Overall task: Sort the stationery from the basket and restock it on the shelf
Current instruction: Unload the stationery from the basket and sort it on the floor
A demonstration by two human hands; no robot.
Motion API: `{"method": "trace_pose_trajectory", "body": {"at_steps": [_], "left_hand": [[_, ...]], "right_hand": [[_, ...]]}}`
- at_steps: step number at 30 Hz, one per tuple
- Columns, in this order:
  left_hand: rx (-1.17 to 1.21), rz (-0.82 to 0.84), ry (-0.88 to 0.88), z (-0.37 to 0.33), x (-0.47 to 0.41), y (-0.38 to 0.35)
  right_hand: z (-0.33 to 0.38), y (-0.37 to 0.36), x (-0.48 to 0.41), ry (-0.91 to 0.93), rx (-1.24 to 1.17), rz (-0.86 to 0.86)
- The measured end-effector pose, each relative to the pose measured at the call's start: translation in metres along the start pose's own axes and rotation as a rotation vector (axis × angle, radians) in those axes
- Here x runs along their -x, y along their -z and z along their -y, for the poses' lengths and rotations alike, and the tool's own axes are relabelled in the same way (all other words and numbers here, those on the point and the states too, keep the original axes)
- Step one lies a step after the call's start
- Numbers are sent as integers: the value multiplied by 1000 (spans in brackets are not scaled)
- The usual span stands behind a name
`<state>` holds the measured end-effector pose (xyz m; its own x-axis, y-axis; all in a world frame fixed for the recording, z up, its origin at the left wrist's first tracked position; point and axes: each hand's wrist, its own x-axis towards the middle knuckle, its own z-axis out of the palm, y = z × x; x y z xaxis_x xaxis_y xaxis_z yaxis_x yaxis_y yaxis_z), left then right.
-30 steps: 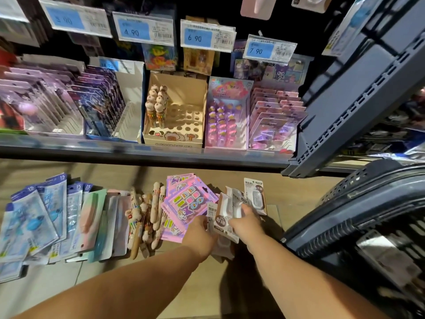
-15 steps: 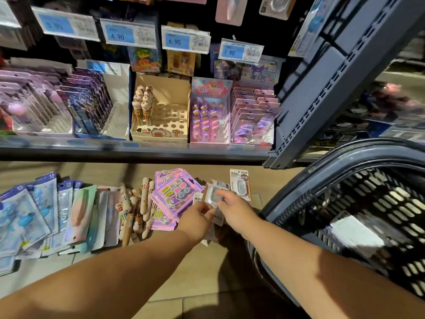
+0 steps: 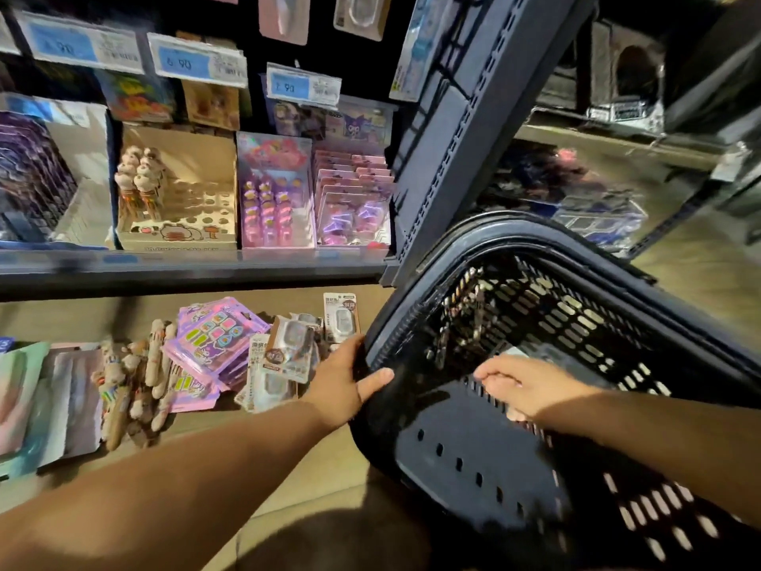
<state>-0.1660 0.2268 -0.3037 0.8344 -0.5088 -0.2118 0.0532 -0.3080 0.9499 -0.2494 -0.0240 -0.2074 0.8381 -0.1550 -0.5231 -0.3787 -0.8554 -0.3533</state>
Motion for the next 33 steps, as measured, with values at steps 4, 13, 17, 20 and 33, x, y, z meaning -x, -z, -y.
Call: {"method": "trace_pose_trajectory", "body": {"at_steps": [4, 13, 17, 20, 33], "left_hand": [[59, -25, -11, 5, -13, -14], [132, -19, -11, -36, -10, -31], [145, -30, -3, -45, -2, -28], [109, -69, -41, -47, -5, -34], [41, -208, -127, -52, -38, -40]], "right_hand": [[-67, 1, -27, -141, -57, -163], [-142, -30, -39, -340, -444, -171], [-174, -46, -30, -389, -194, -137], [-197, -62, -42, -416, -116, -149], [-244, -88, -89, -385, 70, -143]]}}
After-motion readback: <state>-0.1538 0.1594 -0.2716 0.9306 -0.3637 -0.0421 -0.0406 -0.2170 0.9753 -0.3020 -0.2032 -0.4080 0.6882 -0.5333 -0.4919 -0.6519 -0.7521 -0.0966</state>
